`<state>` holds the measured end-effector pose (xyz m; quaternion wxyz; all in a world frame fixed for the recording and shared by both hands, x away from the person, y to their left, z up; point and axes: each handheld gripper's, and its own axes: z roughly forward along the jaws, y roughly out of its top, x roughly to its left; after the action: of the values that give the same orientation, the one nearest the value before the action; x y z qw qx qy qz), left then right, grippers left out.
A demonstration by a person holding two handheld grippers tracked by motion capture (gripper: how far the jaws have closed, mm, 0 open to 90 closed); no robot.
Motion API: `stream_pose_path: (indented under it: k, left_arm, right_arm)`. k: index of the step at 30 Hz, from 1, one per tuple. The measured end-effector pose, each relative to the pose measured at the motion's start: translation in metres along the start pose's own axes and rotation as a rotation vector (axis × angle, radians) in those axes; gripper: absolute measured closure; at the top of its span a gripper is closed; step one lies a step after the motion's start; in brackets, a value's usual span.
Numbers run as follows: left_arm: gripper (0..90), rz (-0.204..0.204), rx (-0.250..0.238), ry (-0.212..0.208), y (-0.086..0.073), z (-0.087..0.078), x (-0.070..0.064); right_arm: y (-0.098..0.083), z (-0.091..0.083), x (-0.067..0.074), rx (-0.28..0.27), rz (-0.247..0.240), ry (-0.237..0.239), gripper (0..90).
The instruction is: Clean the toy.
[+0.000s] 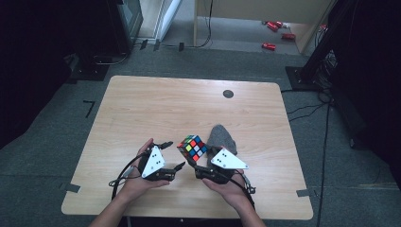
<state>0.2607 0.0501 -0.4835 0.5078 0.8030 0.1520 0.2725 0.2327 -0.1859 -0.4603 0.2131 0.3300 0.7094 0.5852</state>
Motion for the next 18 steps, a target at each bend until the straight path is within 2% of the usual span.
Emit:
stream_pose_path:
  k: [3, 7, 10, 12, 15, 17, 18]
  left_arm:
    - [18.7, 0.046, -0.029, 0.032, 0.002, -0.002, -0.005]
    - [21.7, 0.114, -0.061, 0.056, 0.002, -0.003, -0.012]
    - [30.0, 0.136, -0.086, 0.051, 0.002, -0.003, -0.016]
    - [30.8, 0.143, -0.081, 0.05, 0.002, -0.003, -0.017]
    - [32.3, 0.156, -0.069, 0.054, 0.0, -0.003, -0.018]
    - [33.4, 0.15, -0.066, 0.047, -0.001, -0.002, -0.017]
    - [33.6, 0.138, -0.063, 0.039, -0.001, -0.002, -0.016]
  right_arm:
    - [0.001, 0.004, 0.009, 0.033, 0.015, 0.002, 34.3]
    - [0.002, 0.007, 0.011, 0.058, 0.087, 0.011, 34.3]
    - [0.002, 0.009, 0.011, 0.082, 0.133, 0.016, 34.3]
    - [0.001, 0.01, 0.01, 0.106, 0.166, 0.027, 34.3]
    - [-0.001, 0.013, 0.007, 0.143, 0.245, 0.05, 34.3]
    - [-0.002, 0.014, 0.005, 0.157, 0.262, 0.06, 34.2]
    - [-0.001, 0.014, 0.004, 0.166, 0.251, 0.062, 33.8]
